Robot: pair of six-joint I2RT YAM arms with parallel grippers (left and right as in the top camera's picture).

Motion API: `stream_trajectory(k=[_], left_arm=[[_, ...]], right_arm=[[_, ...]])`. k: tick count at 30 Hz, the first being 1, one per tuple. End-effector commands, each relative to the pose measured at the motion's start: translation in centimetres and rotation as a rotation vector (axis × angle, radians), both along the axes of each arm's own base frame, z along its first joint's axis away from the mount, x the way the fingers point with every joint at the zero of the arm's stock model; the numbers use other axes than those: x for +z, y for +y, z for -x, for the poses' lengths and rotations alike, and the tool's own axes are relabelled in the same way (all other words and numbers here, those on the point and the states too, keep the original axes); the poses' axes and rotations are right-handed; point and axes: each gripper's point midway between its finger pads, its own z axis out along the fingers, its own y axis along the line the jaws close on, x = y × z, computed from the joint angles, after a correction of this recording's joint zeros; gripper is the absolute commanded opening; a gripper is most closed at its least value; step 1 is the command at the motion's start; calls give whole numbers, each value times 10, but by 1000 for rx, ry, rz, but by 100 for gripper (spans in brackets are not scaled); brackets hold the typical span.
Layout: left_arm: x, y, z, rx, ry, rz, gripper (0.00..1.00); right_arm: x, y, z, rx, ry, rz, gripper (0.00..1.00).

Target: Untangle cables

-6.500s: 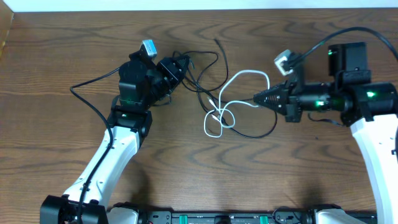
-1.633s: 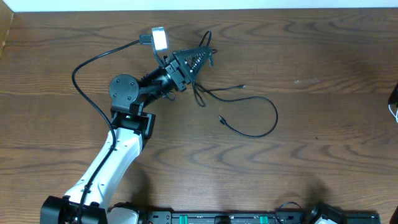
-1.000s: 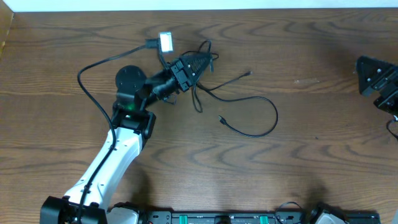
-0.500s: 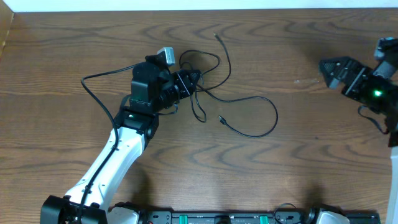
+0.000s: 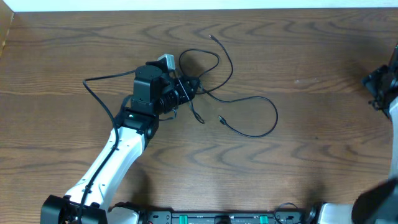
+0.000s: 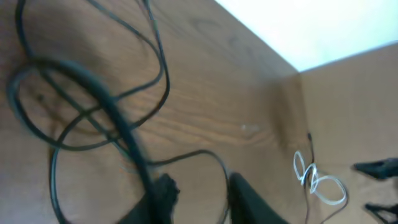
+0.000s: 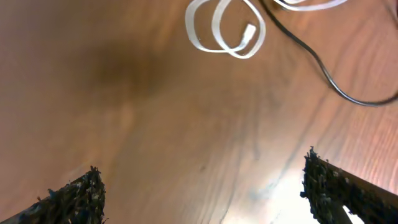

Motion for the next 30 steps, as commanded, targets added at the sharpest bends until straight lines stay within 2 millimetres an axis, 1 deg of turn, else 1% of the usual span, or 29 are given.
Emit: stream_trajectory(k=[1,2,3,5,7,8,11,13,14,16,17,18,19,20,21,22,23,24,26,28,30], left_arm=[[1,0,-2,0,-1,-14,51],[0,0,-1,0,2,-15,54],[0,0,-1,0,3,-15,55],[0,0,-1,0,4,-15,57],[-1,0,-1,0,6,-16,57],[-1,0,0,0,10,-17,57],[-3,1,1,0,17,-19,57],[-4,1,1,0,21,-20,57],[-4,1,1,0,22,-21,57],[-4,1,1,1,22,-21,57],[-4,1,1,1,22,-21,57],[-4,2,1,5,21,-24,57],[-5,3,0,11,21,-27,57],[-6,4,-1,20,22,-34,57],[-6,5,-1,26,25,-38,60],[-6,5,-1,25,24,-38,63],[-6,5,-1,25,24,-38,63],[-6,5,-1,25,25,-38,63],[-7,5,-1,25,25,-38,63],[-7,5,-1,25,25,-38,63],[-7,5,-1,25,25,-38,63]], right_arm=[[-23,-41,-3,-1,60,42,99],[-31,-50,-9,46,76,49,99],[-39,-58,-10,61,94,52,99],[-66,-77,-5,19,120,24,99],[-81,-85,-4,5,121,-4,99],[-94,-91,-3,-8,125,-23,99],[-121,-106,-2,-9,123,-63,99],[-134,-112,-7,15,104,-84,99],[-145,-118,-12,41,78,-99,98],[-155,-123,-20,61,41,-110,95],[-159,-125,-25,66,18,-116,92],[-164,-127,-33,80,-23,-124,86],[-167,-127,-39,90,-45,-129,76],[-169,-128,-43,97,-59,-129,59],[-171,-129,-46,101,-70,-125,33],[-170,-130,-49,102,-78,-118,16],[-166,-132,-54,109,-103,-103,3],[-151,-136,-68,133,-170,-80,1],[-129,-136,-83,170,-252,-66,1],[-94,-133,-106,241,-378,-51,1],[-51,-126,-126,328,-510,-32,1]])
